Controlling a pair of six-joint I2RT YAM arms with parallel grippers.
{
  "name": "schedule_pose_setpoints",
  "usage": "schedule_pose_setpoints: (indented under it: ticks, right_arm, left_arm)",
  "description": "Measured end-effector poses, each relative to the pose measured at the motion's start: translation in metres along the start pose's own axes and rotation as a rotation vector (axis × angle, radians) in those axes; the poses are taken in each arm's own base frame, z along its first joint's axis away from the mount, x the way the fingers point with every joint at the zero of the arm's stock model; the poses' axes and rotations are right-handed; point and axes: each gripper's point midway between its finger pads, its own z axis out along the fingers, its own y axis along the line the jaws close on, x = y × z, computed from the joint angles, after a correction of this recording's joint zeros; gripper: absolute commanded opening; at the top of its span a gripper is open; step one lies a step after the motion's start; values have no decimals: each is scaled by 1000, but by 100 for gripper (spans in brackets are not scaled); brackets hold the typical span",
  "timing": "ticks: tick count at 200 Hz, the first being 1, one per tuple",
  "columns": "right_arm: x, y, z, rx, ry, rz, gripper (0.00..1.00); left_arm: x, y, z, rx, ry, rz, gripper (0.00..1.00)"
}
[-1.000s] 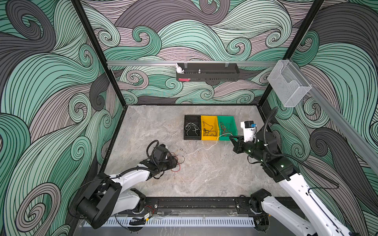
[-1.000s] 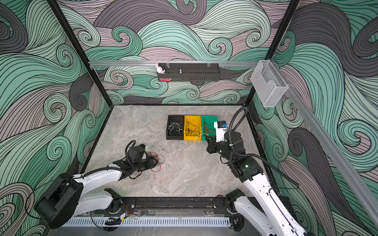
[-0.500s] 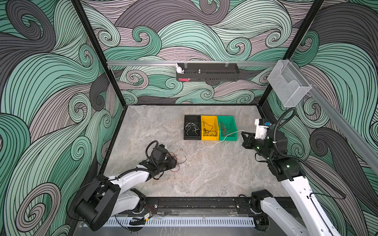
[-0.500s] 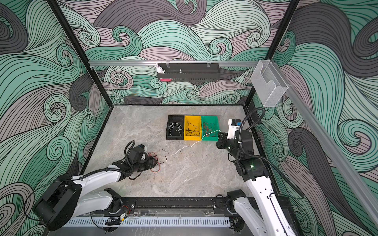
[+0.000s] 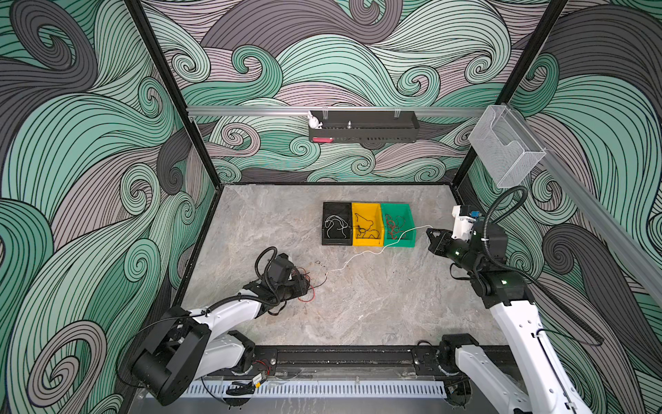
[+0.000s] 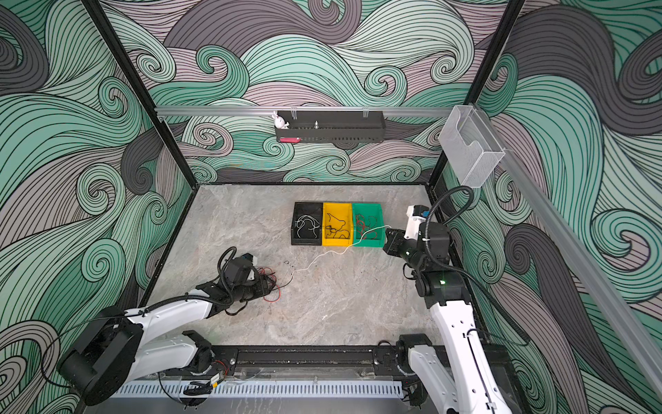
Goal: Untangle the cables
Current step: 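Lift the white wire high with the right gripper, drawing it out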
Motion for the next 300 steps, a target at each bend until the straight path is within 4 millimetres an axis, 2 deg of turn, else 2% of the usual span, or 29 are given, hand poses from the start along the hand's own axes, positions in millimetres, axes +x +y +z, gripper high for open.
schedule_pose_setpoints:
  ticks: [33,69,91,131,180,203,243,268,300]
  right_arm:
    - [6,28,10,-145,38,-1,0]
    - [38,62,27,-262,146,-41,0]
    - [51,71,37,-289,188,-42,0]
    - [53,80,50,-313,200,-41,0]
    - [35,104,61,-369,167,-46,0]
    - [23,112,59,-381,139,-64,0]
    - [-23,122,43,-345,21,-127,0]
    - [-48,122,33,-322,-47,-147,0]
    - [-65,111,28,-280,-81,-139,0]
  left_arm:
    - [1,-1,0,6,4,0,54]
    - [2,-4,0,20,14,0,54]
    - [3,-5,1,26,22,0,53]
    - [4,-10,5,48,25,5,53]
    - [6,-18,9,73,29,29,52]
    - [7,-18,9,73,30,34,52]
    - [7,-14,8,52,29,47,51]
    - [7,-13,8,36,31,57,51]
    - [7,-13,8,30,32,63,51]
